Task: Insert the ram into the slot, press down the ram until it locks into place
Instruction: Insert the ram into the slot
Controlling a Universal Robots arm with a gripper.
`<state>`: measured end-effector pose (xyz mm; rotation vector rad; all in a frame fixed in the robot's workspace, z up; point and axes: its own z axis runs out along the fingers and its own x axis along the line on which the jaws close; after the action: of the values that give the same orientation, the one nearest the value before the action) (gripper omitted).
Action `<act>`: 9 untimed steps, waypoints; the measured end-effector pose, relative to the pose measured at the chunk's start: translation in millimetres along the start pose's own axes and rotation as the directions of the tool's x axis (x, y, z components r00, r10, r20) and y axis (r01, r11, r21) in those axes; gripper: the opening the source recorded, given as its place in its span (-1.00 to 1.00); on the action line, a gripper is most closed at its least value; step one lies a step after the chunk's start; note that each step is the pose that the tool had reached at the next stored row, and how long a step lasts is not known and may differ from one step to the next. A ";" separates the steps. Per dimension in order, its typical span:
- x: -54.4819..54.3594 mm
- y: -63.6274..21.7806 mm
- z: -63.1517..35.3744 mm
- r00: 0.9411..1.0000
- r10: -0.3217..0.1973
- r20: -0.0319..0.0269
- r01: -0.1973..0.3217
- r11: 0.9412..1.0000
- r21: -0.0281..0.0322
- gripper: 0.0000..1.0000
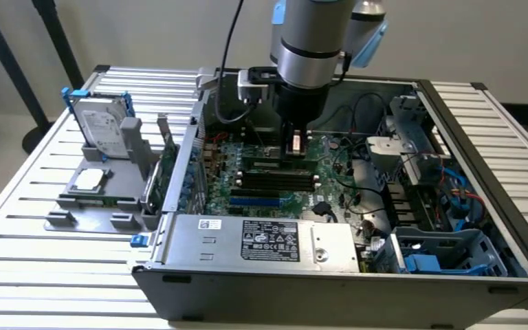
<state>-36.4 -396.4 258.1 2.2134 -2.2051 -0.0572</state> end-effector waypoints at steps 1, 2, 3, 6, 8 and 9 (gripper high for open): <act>0.5 -0.1 1.7 1.000 0.000 0.000 0.000 1.000 0.000 -0.73; 1.0 -0.1 3.6 1.000 0.000 0.000 0.000 1.000 0.000 -0.73; 1.5 -0.2 5.5 1.000 0.000 0.000 0.000 1.000 0.000 -0.73; 2.6 -0.4 10.9 1.000 0.000 0.000 0.000 1.000 0.000 -0.73; 2.9 -0.5 14.5 1.000 0.000 0.000 0.000 1.000 0.000 -0.73; 3.0 -0.6 16.3 1.000 0.000 0.000 0.000 1.000 0.001 -0.73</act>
<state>-36.4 -399.2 241.7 2.2140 -2.2056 -0.0561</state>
